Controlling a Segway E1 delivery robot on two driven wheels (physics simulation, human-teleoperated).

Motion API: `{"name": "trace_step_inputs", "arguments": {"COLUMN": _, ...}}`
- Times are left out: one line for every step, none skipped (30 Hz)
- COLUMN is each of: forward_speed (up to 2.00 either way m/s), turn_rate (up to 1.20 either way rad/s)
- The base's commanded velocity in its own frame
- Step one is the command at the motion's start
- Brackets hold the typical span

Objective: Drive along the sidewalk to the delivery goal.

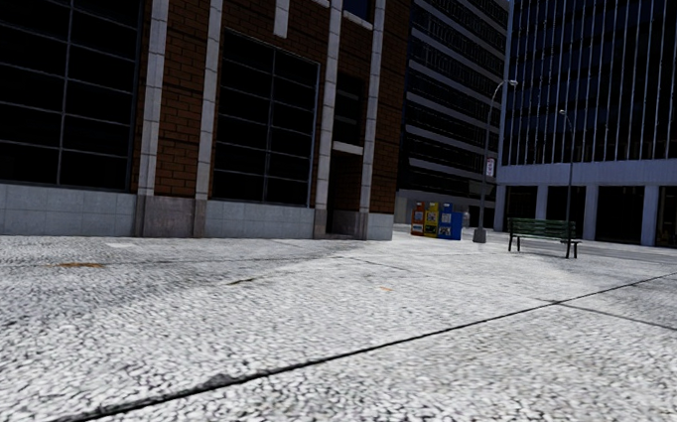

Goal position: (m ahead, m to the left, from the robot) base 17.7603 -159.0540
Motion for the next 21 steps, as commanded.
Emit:
{"name": "trace_step_inputs", "arguments": {"forward_speed": 0.0, "turn_rate": 0.0}}
{"name": "trace_step_inputs", "arguments": {"forward_speed": 0.0, "turn_rate": 0.0}}
{"name": "trace_step_inputs", "arguments": {"forward_speed": 0.0, "turn_rate": 0.0}}
{"name": "trace_step_inputs", "arguments": {"forward_speed": 0.0, "turn_rate": 0.0}}
{"name": "trace_step_inputs", "arguments": {"forward_speed": 0.0, "turn_rate": 0.0}}
{"name": "trace_step_inputs", "arguments": {"forward_speed": 0.0, "turn_rate": 0.0}}
{"name": "trace_step_inputs", "arguments": {"forward_speed": 0.0, "turn_rate": 0.0}}
{"name": "trace_step_inputs", "arguments": {"forward_speed": 0.0, "turn_rate": 0.0}}
{"name": "trace_step_inputs", "arguments": {"forward_speed": 0.0, "turn_rate": 0.0}}
{"name": "trace_step_inputs", "arguments": {"forward_speed": 0.0, "turn_rate": 0.0}}
{"name": "trace_step_inputs", "arguments": {"forward_speed": 0.0, "turn_rate": 0.0}}
{"name": "trace_step_inputs", "arguments": {"forward_speed": 0.0, "turn_rate": 0.0}}
{"name": "trace_step_inputs", "arguments": {"forward_speed": 0.0, "turn_rate": 0.0}}
{"name": "trace_step_inputs", "arguments": {"forward_speed": 0.0, "turn_rate": 0.0}}
{"name": "trace_step_inputs", "arguments": {"forward_speed": 0.0, "turn_rate": 0.0}}
{"name": "trace_step_inputs", "arguments": {"forward_speed": 0.0, "turn_rate": 0.0}}
{"name": "trace_step_inputs", "arguments": {"forward_speed": 0.0, "turn_rate": 0.0}}
{"name": "trace_step_inputs", "arguments": {"forward_speed": 0.0, "turn_rate": 0.0}}
{"name": "trace_step_inputs", "arguments": {"forward_speed": 0.0, "turn_rate": 0.0}}
{"name": "trace_step_inputs", "arguments": {"forward_speed": 0.0, "turn_rate": 0.0}}
{"name": "trace_step_inputs", "arguments": {"forward_speed": 0.0, "turn_rate": 0.0}}
